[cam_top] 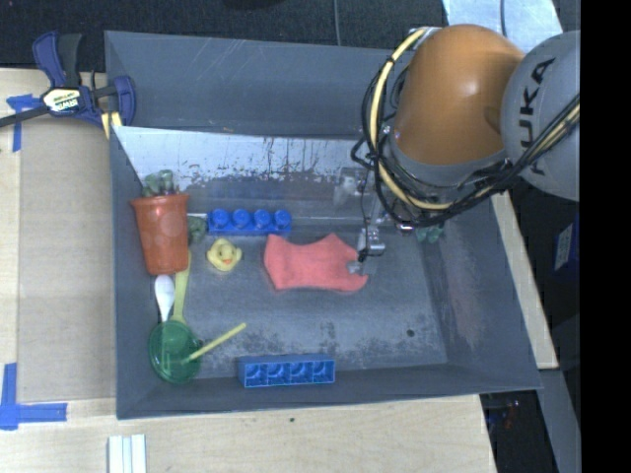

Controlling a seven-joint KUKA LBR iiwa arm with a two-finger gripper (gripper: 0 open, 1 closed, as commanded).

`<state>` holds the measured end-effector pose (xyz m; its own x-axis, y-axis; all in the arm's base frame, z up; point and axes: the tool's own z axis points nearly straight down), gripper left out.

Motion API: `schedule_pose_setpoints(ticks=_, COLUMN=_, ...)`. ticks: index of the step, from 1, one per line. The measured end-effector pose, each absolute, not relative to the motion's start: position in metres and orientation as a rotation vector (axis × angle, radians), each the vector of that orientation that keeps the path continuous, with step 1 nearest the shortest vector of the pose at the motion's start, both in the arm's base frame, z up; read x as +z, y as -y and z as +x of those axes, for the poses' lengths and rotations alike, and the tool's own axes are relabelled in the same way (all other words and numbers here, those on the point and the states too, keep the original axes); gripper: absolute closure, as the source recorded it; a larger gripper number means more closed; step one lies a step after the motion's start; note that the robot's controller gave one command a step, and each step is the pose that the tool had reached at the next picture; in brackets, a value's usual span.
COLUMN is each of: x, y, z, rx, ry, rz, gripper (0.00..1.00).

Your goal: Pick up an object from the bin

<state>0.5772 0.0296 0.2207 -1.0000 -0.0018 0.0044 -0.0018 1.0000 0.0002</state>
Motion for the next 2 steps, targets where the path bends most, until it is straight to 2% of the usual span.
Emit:
schedule_pose_setpoints(ticks=1, x=0.225, y=-0.029, z=0.579, rx=-0.001, ry=3.146, rz=0.001, gripper=0.00)
schedule_pose_setpoints(ticks=2, x=0.153, y=-0.005, z=0.535, rx=0.000, ry=3.149, rz=0.042, gripper=0.00)
